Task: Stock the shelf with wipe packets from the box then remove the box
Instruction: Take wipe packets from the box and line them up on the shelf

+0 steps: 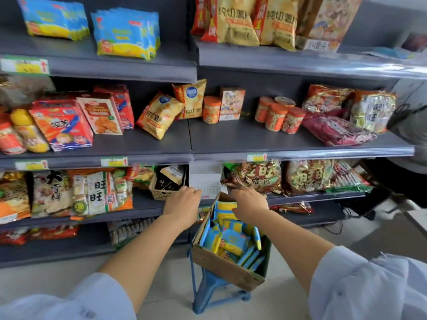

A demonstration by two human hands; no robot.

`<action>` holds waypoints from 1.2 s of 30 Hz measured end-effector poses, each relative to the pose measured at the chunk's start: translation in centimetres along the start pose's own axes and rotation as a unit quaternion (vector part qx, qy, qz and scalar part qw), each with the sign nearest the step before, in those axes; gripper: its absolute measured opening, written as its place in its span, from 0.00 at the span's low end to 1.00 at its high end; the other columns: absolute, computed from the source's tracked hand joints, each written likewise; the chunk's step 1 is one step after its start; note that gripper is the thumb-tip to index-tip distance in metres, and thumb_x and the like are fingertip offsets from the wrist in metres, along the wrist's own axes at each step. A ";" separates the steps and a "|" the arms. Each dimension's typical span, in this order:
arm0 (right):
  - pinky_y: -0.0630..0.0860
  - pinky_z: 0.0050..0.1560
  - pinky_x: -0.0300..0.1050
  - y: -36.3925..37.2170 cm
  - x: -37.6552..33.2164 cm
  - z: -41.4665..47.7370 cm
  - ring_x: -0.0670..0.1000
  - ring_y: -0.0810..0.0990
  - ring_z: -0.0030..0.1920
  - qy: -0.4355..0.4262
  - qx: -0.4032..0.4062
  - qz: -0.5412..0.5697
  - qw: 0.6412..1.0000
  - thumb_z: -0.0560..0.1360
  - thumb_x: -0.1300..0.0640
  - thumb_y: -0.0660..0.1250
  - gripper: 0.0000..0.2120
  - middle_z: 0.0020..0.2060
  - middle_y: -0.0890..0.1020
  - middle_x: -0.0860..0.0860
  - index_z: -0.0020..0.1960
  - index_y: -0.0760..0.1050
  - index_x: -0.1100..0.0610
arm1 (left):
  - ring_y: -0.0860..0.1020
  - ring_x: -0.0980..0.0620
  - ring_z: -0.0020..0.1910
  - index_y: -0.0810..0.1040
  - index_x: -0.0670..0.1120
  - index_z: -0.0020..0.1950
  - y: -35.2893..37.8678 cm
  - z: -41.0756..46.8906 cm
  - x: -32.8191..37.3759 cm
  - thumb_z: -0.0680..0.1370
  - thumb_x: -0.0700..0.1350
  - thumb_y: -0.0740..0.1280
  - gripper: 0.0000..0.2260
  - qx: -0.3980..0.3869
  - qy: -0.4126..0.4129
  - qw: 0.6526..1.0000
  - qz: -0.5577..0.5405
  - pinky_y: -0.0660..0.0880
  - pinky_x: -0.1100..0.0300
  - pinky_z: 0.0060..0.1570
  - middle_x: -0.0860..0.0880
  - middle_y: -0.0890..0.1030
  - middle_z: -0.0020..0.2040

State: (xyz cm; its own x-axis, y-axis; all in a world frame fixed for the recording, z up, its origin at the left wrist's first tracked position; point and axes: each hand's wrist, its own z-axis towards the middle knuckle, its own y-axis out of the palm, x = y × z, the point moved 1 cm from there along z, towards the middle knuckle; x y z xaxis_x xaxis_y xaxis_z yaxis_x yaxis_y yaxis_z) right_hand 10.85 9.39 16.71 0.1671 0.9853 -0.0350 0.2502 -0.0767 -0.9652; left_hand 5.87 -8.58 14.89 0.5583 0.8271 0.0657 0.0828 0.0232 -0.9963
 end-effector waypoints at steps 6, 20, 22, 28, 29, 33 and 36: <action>0.73 0.58 0.51 4.9 3.6 2.6 0.56 0.67 0.67 0.028 -0.055 0.026 0.998 0.78 0.57 0.63 0.19 0.65 0.71 0.54 0.69 0.68 0.54 | 0.69 0.48 0.63 0.71 0.47 0.65 5.8 3.8 2.2 0.77 0.43 0.65 0.16 -0.062 0.022 0.998 -0.021 0.73 0.52 0.54 0.49 0.74 0.61; 0.72 0.55 0.49 19.2 8.0 9.1 0.58 0.70 0.63 0.070 -0.167 0.093 0.979 0.78 0.59 0.62 0.19 0.61 0.73 0.56 0.68 0.68 0.56 | 0.71 0.46 0.63 0.73 0.46 0.62 20.3 11.0 4.5 0.76 0.35 0.62 0.16 -0.195 0.094 0.976 -0.001 0.72 0.50 0.56 0.48 0.75 0.59; 0.71 0.54 0.48 21.5 8.5 10.1 0.58 0.70 0.63 0.077 -0.181 0.104 0.975 0.78 0.60 0.62 0.19 0.62 0.72 0.57 0.68 0.68 0.57 | 0.70 0.45 0.63 0.72 0.46 0.62 22.7 11.9 4.9 0.75 0.32 0.60 0.17 -0.209 0.106 0.972 0.005 0.72 0.50 0.57 0.47 0.75 0.59; 0.73 0.55 0.51 27.6 9.2 12.5 0.60 0.72 0.62 0.110 -0.194 0.102 0.970 0.77 0.59 0.64 0.20 0.62 0.71 0.58 0.68 0.64 0.58 | 0.70 0.44 0.65 0.63 0.47 0.73 29.0 13.6 4.7 0.77 0.31 0.57 0.25 -0.262 0.160 0.951 0.036 0.72 0.49 0.60 0.45 0.71 0.66; 0.74 0.51 0.51 28.3 9.5 12.7 0.60 0.72 0.61 0.118 -0.198 0.099 0.968 0.77 0.59 0.64 0.22 0.61 0.72 0.58 0.69 0.62 0.58 | 0.70 0.44 0.64 0.64 0.46 0.72 29.4 13.7 4.8 0.77 0.31 0.57 0.24 -0.265 0.170 0.948 0.055 0.72 0.50 0.58 0.45 0.71 0.64; 0.72 0.41 0.49 29.9 10.4 12.7 0.58 0.75 0.55 0.125 -0.220 0.089 0.963 0.76 0.56 0.68 0.20 0.55 0.77 0.55 0.65 0.66 0.56 | 0.68 0.44 0.62 0.73 0.45 0.63 29.0 14.2 5.0 0.77 0.33 0.60 0.16 -0.248 0.183 0.947 0.091 0.68 0.52 0.56 0.45 0.70 0.60; 0.74 0.42 0.48 29.4 11.4 12.3 0.56 0.77 0.53 0.099 -0.244 0.085 0.961 0.74 0.50 0.69 0.16 0.53 0.78 0.53 0.59 0.72 0.55 | 0.70 0.45 0.60 0.73 0.49 0.57 28.0 14.5 4.7 0.77 0.42 0.66 0.09 -0.279 0.176 0.943 0.043 0.67 0.53 0.55 0.48 0.73 0.53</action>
State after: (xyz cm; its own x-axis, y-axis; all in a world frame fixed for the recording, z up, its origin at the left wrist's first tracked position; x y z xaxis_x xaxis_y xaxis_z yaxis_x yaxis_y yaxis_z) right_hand 8.35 20.22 -15.24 0.4103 0.9080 -0.0846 0.6136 -0.3434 -0.7110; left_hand -1.18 4.08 -13.49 0.8145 0.5719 0.0975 0.3905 -0.4162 -0.8212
